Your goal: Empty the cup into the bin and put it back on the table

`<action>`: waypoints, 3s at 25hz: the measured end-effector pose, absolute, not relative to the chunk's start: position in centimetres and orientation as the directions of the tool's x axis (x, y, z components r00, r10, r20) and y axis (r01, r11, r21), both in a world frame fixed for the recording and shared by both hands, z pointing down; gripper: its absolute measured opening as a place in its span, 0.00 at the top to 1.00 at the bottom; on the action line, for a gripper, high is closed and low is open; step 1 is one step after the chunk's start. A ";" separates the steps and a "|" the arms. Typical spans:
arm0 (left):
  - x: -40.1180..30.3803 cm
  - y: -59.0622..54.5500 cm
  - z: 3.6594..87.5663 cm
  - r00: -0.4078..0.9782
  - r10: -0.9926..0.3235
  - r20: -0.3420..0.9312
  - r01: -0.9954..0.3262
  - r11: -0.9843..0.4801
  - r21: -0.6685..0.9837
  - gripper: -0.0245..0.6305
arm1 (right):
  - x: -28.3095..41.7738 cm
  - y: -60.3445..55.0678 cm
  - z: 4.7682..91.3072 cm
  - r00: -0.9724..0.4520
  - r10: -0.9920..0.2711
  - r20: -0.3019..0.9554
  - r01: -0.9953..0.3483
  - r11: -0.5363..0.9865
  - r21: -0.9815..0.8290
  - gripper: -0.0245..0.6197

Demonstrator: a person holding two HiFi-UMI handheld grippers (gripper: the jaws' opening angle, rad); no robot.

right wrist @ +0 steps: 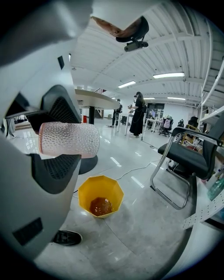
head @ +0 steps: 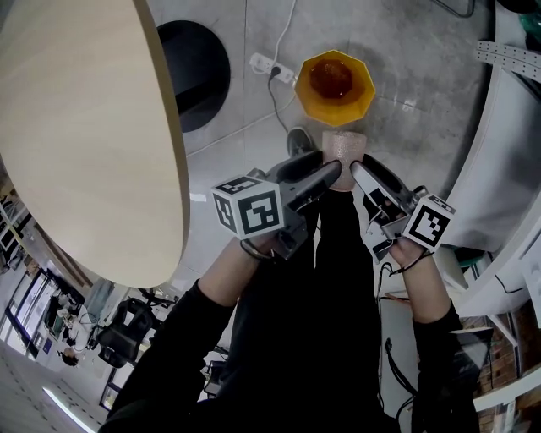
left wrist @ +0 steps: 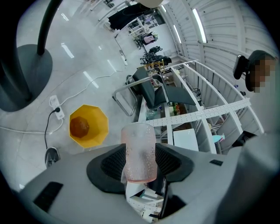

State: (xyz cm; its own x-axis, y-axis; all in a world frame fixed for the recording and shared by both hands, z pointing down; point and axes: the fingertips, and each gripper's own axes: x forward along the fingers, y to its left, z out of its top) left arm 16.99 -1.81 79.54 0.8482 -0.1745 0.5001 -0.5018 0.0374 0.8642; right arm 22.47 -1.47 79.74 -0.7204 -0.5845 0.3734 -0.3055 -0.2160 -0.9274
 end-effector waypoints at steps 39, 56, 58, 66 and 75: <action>17.8 2.9 44.3 0.808 -0.322 0.493 -0.512 -0.798 0.318 0.62 | 21.3 2.6 43.5 -0.813 -0.480 0.330 -0.577 0.741 -0.345 0.60; 9.4 5.9 42.5 0.639 -0.562 0.524 -0.690 -0.721 0.068 0.62 | 12.3 5.2 41.0 -0.858 -0.370 0.356 -0.420 0.905 -0.071 0.60; 7.5 6.2 42.7 0.624 -0.587 0.516 -0.712 -0.699 0.065 0.62 | 10.4 5.5 41.3 -0.865 -0.345 0.365 -0.391 0.919 -0.058 0.60; -2.7 7.9 42.7 0.569 -0.662 0.488 -0.784 -0.616 0.079 0.62 | 0.0 6.9 41.2 -0.881 -0.255 0.398 -0.282 0.959 -0.010 0.60; -16.0 9.6 44.7 0.516 -0.679 0.522 -0.825 -0.557 0.090 0.62 | -13.1 8.1 42.6 -0.879 -0.179 0.443 -0.206 0.979 -0.012 0.60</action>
